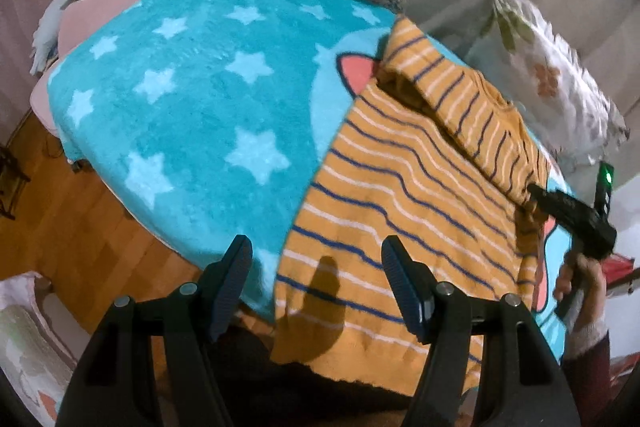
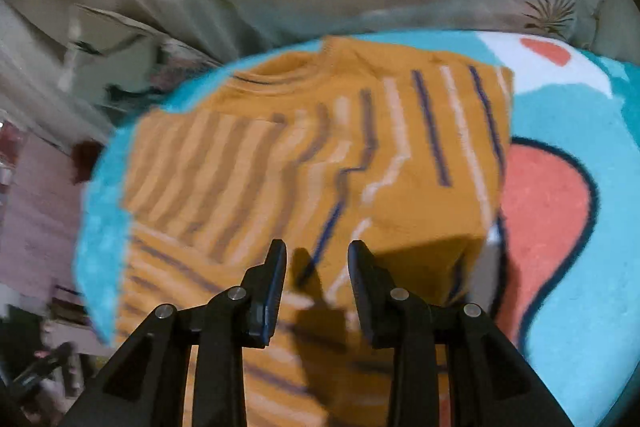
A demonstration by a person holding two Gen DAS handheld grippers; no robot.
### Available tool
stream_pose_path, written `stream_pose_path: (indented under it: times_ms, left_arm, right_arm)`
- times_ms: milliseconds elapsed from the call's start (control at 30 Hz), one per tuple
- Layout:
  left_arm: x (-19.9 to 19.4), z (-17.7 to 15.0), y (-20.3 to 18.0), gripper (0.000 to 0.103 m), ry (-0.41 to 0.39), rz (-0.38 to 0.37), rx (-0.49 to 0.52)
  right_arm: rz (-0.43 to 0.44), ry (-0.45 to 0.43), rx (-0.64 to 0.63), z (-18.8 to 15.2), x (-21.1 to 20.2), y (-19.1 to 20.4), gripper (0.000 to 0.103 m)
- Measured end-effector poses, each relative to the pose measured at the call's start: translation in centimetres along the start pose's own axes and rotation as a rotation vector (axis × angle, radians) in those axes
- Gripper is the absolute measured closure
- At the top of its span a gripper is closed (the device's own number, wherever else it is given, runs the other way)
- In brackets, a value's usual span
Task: Fold small clothes
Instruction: 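Press the folded side flat and open the right gripper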
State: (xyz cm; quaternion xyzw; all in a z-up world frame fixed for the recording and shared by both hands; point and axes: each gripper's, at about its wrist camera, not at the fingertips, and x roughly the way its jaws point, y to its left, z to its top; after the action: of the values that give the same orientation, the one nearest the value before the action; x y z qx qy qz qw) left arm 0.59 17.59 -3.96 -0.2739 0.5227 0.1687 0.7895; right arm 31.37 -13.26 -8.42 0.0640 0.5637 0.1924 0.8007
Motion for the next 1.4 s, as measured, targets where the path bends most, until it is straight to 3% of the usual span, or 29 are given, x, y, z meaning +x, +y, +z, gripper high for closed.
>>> stream_pose_path:
  times_ms: [67,133,233,367,500,667,700,733,767,833,867,933,1133,1267,1400]
  left_arm:
    - [0.3,0.0,0.1,0.037,0.02,0.009,0.01]
    - [0.5,0.2,0.3,0.037,0.023,0.009,0.008]
    - [1.2,1.3,0.5,0.036,0.014,-0.016,0.003]
    - [3.3,3.1,0.0,0.036,0.051,-0.098,0.005]
    - [4.7,4.6,-1.0,0.036,0.081,-0.149,0.058]
    - [5.4,6.3,-0.7,0.036,0.082,-0.18,0.1]
    - [5.5,6.6,-0.4,0.036,0.081,-0.182,0.097]
    - [5.6,7.0,0.0,0.036,0.081,-0.183,0.095]
    - [5.8,7.5,0.5,0.036,0.081,-0.182,0.091]
    - [6.1,8.2,1.2,0.036,0.08,-0.177,0.085]
    - [6.2,8.7,1.6,0.036,0.078,-0.174,0.083]
    - [6.4,9.3,2.0,0.036,0.076,-0.172,0.085]
    - [8.3,10.2,1.7,0.036,0.131,-0.167,0.133]
    - [10.3,9.8,-0.3,0.036,0.174,-0.172,0.24]
    - [12.3,9.6,-2.1,0.036,0.209,-0.172,0.315]
  right_arm:
    - [-0.073,-0.021,0.001,0.4,0.0,-0.9,0.079]
    - [-0.056,-0.053,0.057,0.4,-1.3,-1.7,0.076]
    - [-0.148,-0.114,0.075,-0.1,-3.2,-2.1,0.072]
    - [-0.158,-0.125,0.098,-1.3,-4.8,-1.4,0.072]
    - [-0.228,-0.093,0.001,-2.8,-4.2,2.0,0.046]
    - [-0.265,0.027,0.033,-4.5,-0.5,2.5,0.044]
    - [-0.276,0.034,0.048,-4.9,-0.3,2.2,0.05]
    - [-0.308,0.028,0.072,-5.1,-0.4,1.7,0.059]
    - [-0.37,0.017,0.123,-5.5,-0.8,0.5,0.06]
    - [-0.413,-0.01,0.264,-6.4,-2.0,-2.8,0.054]
    - [-0.402,-0.014,0.323,-6.9,-2.5,-3.9,0.045]
    - [-0.338,-0.051,0.449,-8.3,-4.2,-5.4,0.045]
    - [-0.365,-0.111,0.397,-10.4,-6.0,-1.8,0.044]
    - [-0.375,-0.051,0.356,-10.9,-3.6,0.5,0.044]
    - [-0.486,-0.033,0.263,-11.1,-1.6,2.6,0.032]
